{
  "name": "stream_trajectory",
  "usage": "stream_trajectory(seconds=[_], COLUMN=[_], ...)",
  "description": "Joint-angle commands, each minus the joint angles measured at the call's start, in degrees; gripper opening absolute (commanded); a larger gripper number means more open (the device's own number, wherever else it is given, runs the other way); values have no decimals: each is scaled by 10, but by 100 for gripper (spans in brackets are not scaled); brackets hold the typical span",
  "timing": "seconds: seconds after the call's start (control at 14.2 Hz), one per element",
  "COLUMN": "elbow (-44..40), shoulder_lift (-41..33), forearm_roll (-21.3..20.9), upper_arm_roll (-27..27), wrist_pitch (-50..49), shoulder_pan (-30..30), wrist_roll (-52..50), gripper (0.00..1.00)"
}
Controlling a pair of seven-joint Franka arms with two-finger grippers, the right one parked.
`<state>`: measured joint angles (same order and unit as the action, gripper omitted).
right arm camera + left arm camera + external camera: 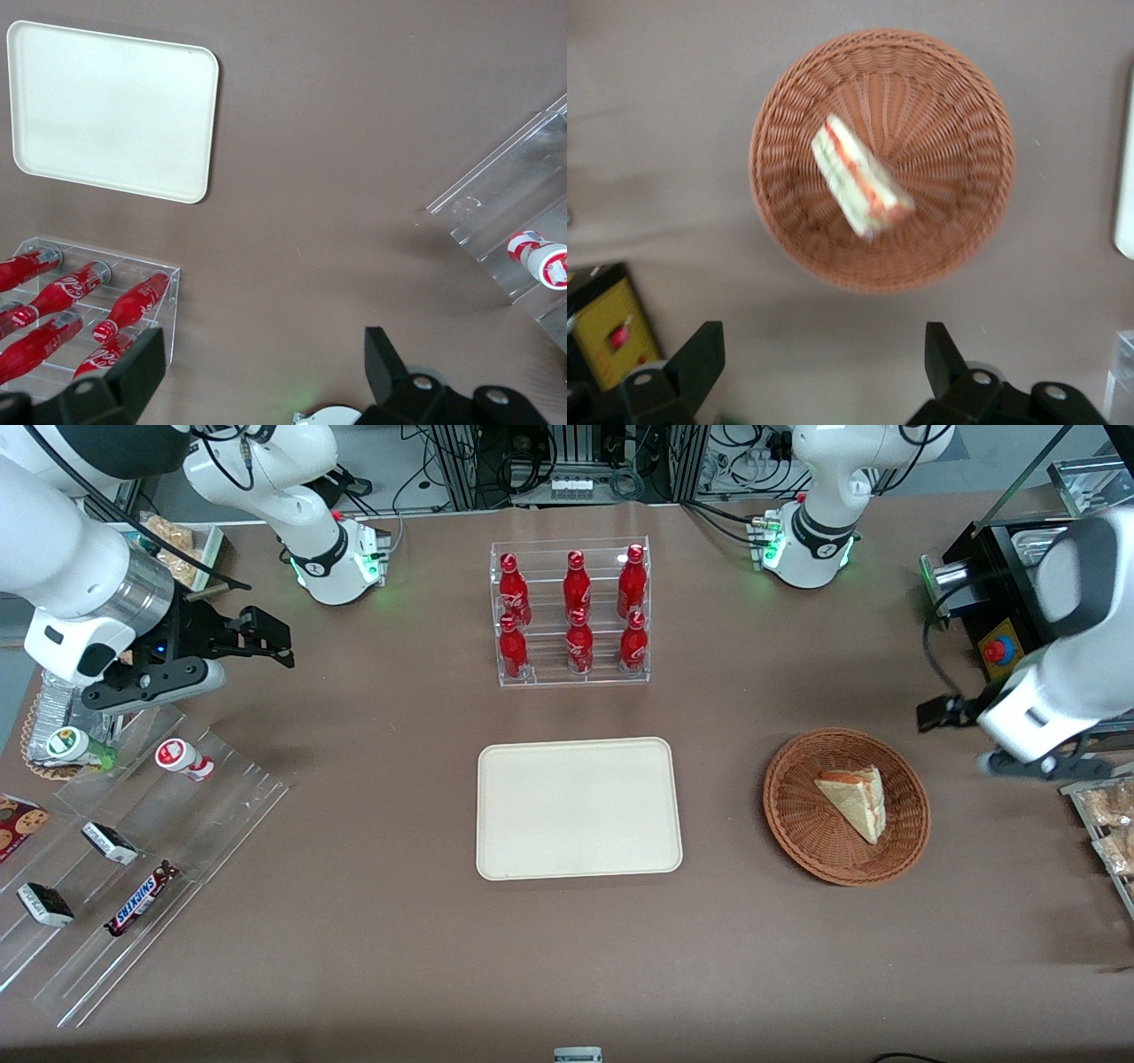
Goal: Place sandwich from basket to tray
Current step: 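Move the left gripper over the wicker basket above the sandwich, then lower the left gripper and close it on the triangular sandwich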
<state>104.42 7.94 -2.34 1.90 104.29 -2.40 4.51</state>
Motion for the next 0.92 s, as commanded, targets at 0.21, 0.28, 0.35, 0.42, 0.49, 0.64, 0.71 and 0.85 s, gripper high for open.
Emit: stream_trajectory(seconds=[0.21, 0.28, 0.35, 0.42, 0.49, 0.64, 0.71, 0.85], elbow=[192, 217, 234, 244, 245, 245, 245, 246], shoulder_lift=[2, 3, 5, 11, 21, 48, 61, 73], forearm_roll=[-9, -9, -9, -9, -8, -8, -7, 0], upper_arm_roll=[-1, -1, -1, -1, -2, -4, -5, -6], wrist_pitch=[286, 328, 361, 384, 397, 427, 439, 441], shoulder_pan=[4, 3, 0, -2, -3, -3, -3, -4], wrist_roll=[-122, -192, -273, -368, -454, -574, -596, -610], gripper=[100, 100, 100, 100, 100, 100, 97, 32])
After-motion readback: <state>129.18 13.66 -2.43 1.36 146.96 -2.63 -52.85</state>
